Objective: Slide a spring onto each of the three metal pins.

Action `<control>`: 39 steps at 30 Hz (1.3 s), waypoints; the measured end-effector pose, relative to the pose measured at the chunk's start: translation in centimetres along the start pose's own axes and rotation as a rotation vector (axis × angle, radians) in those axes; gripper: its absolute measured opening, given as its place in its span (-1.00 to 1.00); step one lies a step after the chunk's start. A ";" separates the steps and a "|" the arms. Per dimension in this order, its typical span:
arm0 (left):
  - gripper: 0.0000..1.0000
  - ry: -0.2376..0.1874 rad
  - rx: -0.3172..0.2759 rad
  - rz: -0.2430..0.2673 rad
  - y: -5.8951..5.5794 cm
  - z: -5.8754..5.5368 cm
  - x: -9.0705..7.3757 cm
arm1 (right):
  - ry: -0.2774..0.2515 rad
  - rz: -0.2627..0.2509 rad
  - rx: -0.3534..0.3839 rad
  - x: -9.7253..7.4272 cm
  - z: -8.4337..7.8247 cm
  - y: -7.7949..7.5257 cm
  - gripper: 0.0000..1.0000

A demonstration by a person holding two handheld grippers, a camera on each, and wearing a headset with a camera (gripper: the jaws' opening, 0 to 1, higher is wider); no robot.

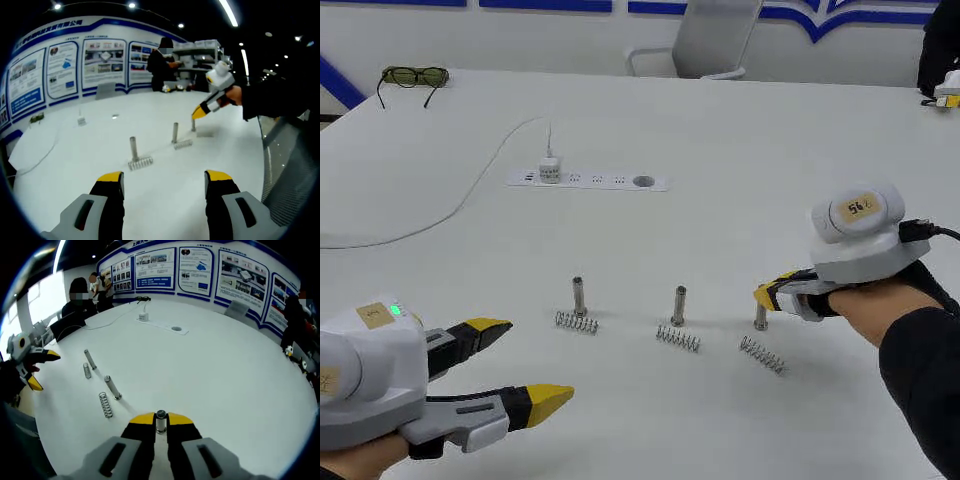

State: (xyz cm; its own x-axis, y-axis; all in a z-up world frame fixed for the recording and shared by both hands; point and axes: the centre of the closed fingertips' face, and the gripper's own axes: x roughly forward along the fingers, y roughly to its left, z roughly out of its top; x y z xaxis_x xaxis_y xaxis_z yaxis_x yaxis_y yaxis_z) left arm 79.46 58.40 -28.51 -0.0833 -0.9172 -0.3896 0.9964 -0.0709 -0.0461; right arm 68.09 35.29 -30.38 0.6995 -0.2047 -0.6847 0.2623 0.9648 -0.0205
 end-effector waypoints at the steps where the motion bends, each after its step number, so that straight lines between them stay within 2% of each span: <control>1: 0.33 0.000 0.001 0.000 0.0 0.0 0.0 | -0.002 0.000 0.004 -0.1 -0.1 0.0 -0.82; 16: 0.33 -0.003 0.008 -0.004 0.0 0.1 0.0 | -0.010 0.000 -0.001 -0.2 -0.4 -0.1 -0.81; 26: 0.33 -0.002 0.011 -0.013 -0.4 0.2 0.3 | -0.019 -0.001 -0.009 -1.4 -1.0 0.0 -0.73; 31: 0.32 -0.001 0.012 -0.018 -0.5 0.2 0.4 | 0.001 0.026 -0.027 -1.9 -1.9 0.7 -0.73; 39: 0.32 0.006 0.019 -0.031 -1.1 0.1 0.7 | 0.037 0.105 -0.086 -1.2 -2.6 3.2 -0.73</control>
State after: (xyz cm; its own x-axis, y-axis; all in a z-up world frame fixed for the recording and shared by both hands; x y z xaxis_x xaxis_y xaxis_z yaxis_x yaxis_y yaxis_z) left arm 78.33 57.82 -28.62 -0.1142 -0.9120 -0.3940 0.9934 -0.1069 -0.0405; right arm 66.37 39.06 -31.56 0.6950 -0.0969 -0.7125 0.1294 0.9915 -0.0086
